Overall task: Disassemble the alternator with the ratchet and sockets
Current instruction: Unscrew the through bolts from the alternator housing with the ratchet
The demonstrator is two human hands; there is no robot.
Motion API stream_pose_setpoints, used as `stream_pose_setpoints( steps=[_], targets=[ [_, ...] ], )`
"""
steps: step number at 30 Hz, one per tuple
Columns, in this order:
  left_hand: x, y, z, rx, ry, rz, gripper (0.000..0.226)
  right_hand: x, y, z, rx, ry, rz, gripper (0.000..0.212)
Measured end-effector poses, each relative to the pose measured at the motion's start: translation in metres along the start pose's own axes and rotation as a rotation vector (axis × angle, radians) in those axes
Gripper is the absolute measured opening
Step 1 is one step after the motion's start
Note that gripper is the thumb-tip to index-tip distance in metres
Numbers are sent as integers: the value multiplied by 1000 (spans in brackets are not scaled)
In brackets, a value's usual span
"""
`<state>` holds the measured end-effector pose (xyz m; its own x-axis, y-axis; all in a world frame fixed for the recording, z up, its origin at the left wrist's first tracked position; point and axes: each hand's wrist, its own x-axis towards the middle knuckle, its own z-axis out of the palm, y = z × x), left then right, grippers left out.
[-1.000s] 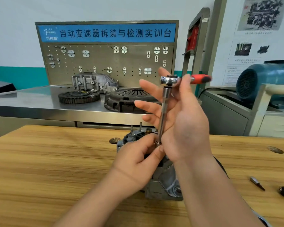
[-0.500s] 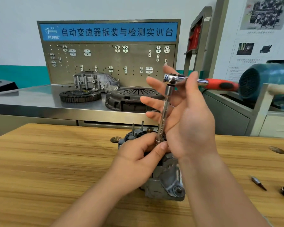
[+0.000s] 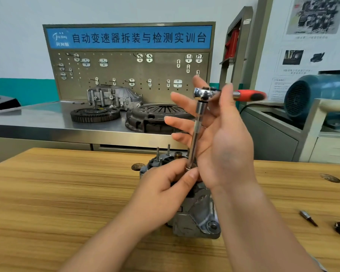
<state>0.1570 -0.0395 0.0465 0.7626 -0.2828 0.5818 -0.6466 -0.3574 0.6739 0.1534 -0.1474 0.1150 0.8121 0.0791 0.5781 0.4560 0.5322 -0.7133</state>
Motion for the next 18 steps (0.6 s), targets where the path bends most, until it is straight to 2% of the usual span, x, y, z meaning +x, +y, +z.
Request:
stream_pose_setpoints(
  steps=[5,8,12,15,18],
  targets=[
    [3,-1,0,65,11,-24,30,-1,1,5,-86,37,-138,23],
    [3,1,2,88,40,-25,32,0,0,4,-133,22,-230,30],
    [2,1,-1,-11,16,-5,35,-1,1,3,-44,-8,-126,24],
    [3,1,-4,-53,-37,-25,47,-1,3,2,-17,8,-37,38],
    [4,0,-3,-24,-40,-46,44,-1,3,2,-85,28,-88,28]
  ],
)
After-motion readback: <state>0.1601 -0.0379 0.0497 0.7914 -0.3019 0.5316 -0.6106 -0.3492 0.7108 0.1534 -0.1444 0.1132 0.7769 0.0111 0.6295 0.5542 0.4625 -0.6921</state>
